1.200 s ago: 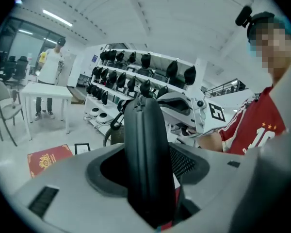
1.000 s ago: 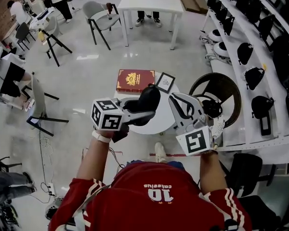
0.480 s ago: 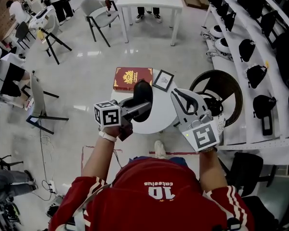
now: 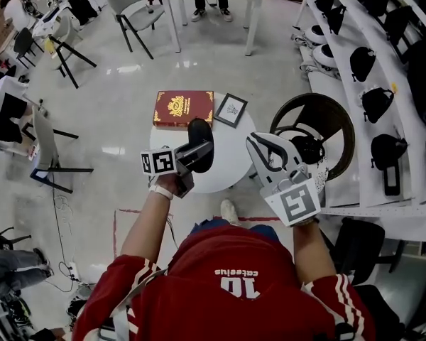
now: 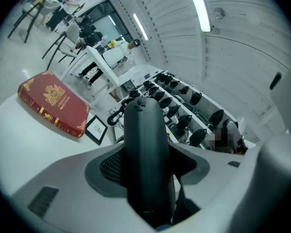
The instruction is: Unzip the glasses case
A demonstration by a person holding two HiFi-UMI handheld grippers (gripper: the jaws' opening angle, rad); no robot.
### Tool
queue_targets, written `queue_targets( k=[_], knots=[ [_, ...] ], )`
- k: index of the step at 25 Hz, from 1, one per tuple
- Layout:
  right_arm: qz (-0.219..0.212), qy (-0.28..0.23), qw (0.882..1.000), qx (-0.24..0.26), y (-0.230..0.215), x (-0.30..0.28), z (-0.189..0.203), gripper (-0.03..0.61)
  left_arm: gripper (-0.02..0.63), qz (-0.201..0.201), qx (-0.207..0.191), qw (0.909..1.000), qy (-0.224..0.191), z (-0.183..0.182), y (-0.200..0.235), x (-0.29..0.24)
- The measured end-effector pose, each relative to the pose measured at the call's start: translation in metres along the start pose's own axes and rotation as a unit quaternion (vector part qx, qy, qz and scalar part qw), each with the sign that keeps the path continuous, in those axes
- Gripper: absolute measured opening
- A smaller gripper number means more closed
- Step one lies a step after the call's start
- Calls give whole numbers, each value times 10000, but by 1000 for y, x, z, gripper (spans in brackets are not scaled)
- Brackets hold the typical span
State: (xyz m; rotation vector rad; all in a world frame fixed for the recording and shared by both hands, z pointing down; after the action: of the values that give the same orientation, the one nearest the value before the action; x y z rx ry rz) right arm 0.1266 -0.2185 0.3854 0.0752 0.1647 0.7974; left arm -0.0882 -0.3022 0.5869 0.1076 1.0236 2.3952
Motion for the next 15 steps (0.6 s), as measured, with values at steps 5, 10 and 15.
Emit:
queue_targets(
  k=[5,10,15],
  knots=[
    [-99,269,9996,-39,-8,2,20,20,259,-482,465,9975,219,39,54,-20],
    [-221,438,9988,-73,-16,-1,34,20,259,-926,846,9909,494,74,104,-33],
    [-274,672,9974,-53,-24,-3,46,20,261,-1148,1141,9838,775,104,135,-41]
  ],
)
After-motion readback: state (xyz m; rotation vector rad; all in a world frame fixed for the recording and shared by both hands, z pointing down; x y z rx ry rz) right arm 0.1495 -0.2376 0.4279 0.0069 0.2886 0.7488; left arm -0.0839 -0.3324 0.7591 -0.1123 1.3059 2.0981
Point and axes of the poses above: the fingertips, and each gripper's own axes: x backward along the fingers, y to its left, z out of its underside, the point moved 8 cm from there along x, backward along the fingers, and after that the axes turned 12 degrees about -x, right-handed, at the moved point
